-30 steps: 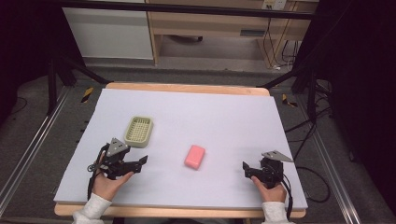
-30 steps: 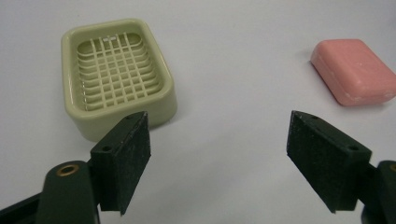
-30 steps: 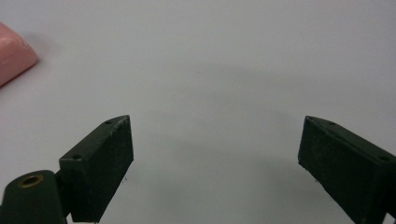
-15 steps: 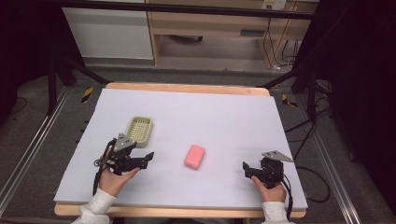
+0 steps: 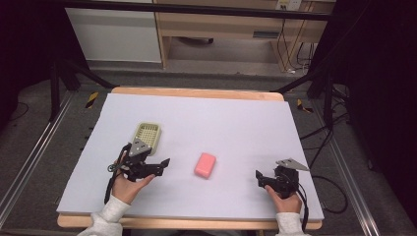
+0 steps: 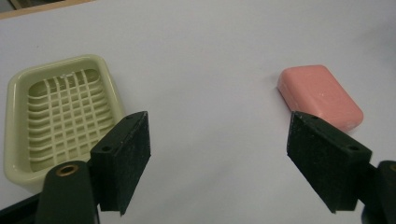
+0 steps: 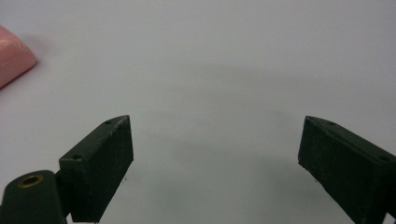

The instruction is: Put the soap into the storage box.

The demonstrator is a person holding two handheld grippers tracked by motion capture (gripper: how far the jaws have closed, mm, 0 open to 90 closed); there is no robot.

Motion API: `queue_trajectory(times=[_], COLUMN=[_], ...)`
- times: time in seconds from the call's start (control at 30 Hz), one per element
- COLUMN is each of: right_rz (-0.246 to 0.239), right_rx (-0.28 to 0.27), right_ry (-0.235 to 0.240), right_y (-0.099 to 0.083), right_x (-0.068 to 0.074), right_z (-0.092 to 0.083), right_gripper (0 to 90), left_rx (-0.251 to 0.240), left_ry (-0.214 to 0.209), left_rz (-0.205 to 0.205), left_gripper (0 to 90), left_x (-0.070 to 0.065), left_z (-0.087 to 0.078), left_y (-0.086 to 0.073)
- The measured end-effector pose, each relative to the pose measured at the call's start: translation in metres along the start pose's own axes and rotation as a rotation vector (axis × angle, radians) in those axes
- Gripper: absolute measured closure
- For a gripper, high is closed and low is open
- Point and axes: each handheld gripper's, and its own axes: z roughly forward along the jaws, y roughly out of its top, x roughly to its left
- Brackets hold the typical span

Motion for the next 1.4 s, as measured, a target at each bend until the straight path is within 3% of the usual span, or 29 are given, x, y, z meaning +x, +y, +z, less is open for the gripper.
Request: queue_trajectory(times=[0.97,1.4], right_rz=[-0.002,-0.002], right_rx=[0.002,0.001], right_ry=[-0.005,-0.006], right_y=[0.000,0.000], right_x=[0.000,0.001], right_z=[0.000,0.000], right_gripper=[10.6,10.5], left_rx=[0.006,0.036], left_ry=[-0.042,-0.062], left_rz=[0.035,0.046], left_gripper=[21.8,21.9], left_x=[-0.030,-0.043], left_z=[0.019,0.032], left_y=[0.029,0.035])
